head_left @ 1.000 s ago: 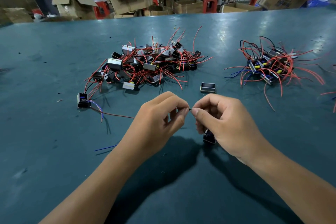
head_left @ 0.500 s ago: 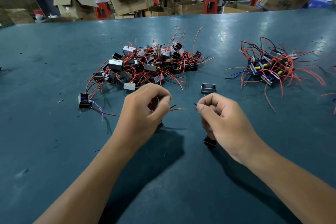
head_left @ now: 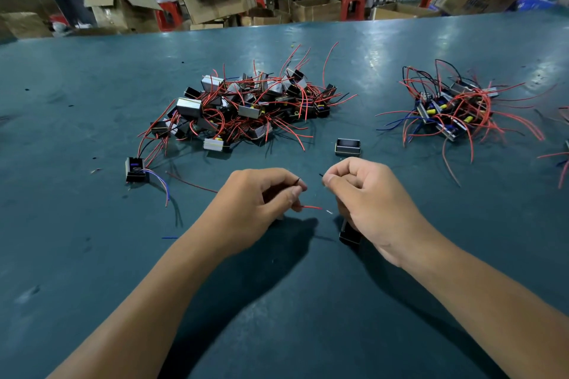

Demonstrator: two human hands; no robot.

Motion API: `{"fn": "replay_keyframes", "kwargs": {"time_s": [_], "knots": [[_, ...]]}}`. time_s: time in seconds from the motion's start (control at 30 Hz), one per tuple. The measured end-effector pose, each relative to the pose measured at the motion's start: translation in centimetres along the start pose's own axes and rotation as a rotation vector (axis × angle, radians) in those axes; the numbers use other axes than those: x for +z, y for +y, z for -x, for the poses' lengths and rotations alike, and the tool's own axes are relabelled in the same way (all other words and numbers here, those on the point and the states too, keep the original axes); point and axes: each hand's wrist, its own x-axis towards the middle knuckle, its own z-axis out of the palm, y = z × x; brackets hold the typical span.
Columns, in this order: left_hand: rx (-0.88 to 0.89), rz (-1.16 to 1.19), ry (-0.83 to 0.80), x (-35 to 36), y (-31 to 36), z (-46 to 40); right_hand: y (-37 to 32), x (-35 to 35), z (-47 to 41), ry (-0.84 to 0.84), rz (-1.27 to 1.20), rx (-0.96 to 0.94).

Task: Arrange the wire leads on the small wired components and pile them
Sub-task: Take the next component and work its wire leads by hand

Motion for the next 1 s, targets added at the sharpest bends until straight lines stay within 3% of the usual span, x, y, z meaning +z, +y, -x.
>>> {"fn": "replay_keyframes", "kwargs": {"time_s": [0.2, 0.5, 1.0], "knots": [[0.005, 0.064, -0.047, 0.5, 0.0, 0.0, 0.1, 0.1, 0.1, -0.099, -0.040, 0.020], [-0.077, 0.254, -0.022, 1.2, 0.2, -0.1, -0.1, 0.8, 1.0, -0.089, -0.081, -0.026], [-0.081, 0.300, 0.003, 1.3, 0.9, 0.2, 0.5, 1.0, 0.8, -0.027, -0.144, -0.059]]}}
